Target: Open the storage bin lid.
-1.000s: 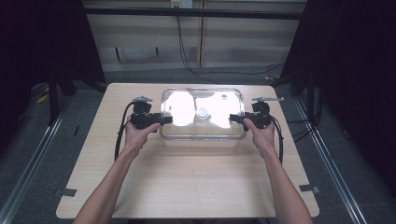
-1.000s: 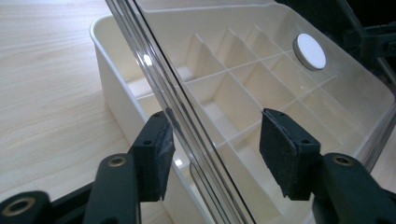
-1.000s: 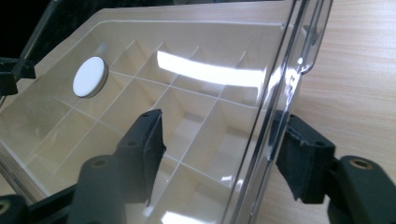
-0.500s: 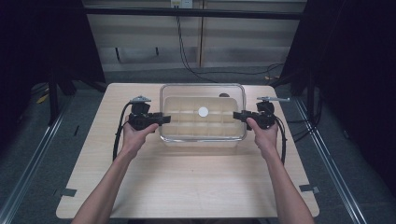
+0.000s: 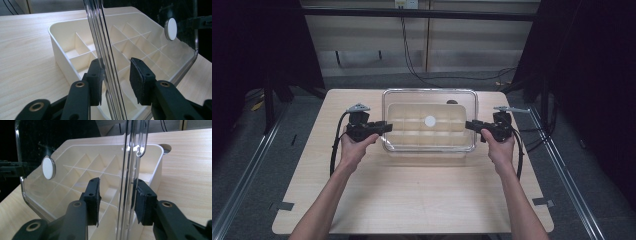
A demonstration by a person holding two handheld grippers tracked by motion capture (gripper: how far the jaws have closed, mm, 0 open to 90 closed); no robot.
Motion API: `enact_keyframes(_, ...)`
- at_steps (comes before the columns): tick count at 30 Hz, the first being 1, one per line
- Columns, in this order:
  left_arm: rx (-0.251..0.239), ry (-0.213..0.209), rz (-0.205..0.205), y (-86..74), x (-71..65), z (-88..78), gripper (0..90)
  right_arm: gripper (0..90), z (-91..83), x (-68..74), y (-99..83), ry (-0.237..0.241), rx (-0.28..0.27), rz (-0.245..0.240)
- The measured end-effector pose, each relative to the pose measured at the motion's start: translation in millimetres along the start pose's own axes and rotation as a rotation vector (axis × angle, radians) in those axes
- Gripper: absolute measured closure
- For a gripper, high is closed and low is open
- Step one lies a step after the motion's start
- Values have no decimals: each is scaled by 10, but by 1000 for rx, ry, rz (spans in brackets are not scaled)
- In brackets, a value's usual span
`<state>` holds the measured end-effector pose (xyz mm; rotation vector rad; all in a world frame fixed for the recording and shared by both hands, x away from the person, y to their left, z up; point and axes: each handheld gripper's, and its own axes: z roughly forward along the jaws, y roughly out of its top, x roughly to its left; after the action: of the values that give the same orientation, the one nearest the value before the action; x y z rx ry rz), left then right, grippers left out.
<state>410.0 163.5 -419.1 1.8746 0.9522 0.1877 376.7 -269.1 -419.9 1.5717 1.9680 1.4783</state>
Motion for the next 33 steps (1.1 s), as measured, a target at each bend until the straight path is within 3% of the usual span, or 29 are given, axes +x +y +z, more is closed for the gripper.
enact_keyframes(6, -18, -11, -7, -38, -16, -27, 646, 615, -25, 15, 5, -2, -5, 0)
enact_keyframes(19, -21, -22, 26, -94, -48, -66, 675, 636, -105, 30, -60, 13, -23, -26)
enact_keyframes(23, -31, -30, 19, -106, -51, -81, 691, 638, -139, 43, -122, 19, -49, -23)
enact_keyframes(33, -45, -36, 19, -132, -44, -183, 697, 648, -157, 100, -159, 43, -49, -16)
